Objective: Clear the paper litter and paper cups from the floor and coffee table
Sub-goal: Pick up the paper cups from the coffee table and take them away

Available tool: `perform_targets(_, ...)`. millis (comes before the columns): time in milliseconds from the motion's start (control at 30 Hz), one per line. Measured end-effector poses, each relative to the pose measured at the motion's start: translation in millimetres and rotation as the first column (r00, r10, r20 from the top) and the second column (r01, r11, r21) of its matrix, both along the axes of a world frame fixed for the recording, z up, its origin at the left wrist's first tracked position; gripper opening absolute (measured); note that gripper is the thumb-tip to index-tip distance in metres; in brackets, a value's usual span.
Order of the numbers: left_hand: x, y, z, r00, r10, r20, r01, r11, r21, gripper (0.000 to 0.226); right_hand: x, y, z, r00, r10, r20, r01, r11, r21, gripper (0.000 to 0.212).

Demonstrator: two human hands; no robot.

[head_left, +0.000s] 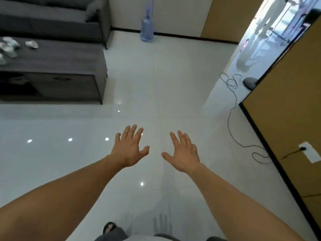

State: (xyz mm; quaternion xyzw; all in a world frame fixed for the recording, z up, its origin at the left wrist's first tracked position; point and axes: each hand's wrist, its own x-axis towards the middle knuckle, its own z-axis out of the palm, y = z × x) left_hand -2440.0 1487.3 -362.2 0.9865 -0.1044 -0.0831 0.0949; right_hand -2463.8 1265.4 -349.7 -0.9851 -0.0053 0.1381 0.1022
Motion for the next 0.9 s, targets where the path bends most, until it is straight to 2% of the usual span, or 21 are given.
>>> perform_targets(200,38,156,22,0.976,0.212,0.038,-0.212,0.977,-0.007,0.079,77,145,16,0.984,0.175,0.026,-0.176,0.984,0.037,0.088)
perform_targets(400,77,261,22,0.912,0.408,0.053,-0.406,0.913,-0.047,0.079,155,258,17,0.941,0.337,0.035,-0.337,0.941,0.008,0.089)
perform_targets(600,139,365,22,0.834,0.548,0.063,-0.548,0.836,-0.026,0.079,258,385,10,0.876,0.480,0.053,-0.481,0.876,0.020,0.088)
perform_targets(900,230,523,43,0.663,0.743,0.092,-0.738,0.669,-0.084,0.078,391,565,35,0.742,0.665,0.080,-0.668,0.744,0.013,0.088)
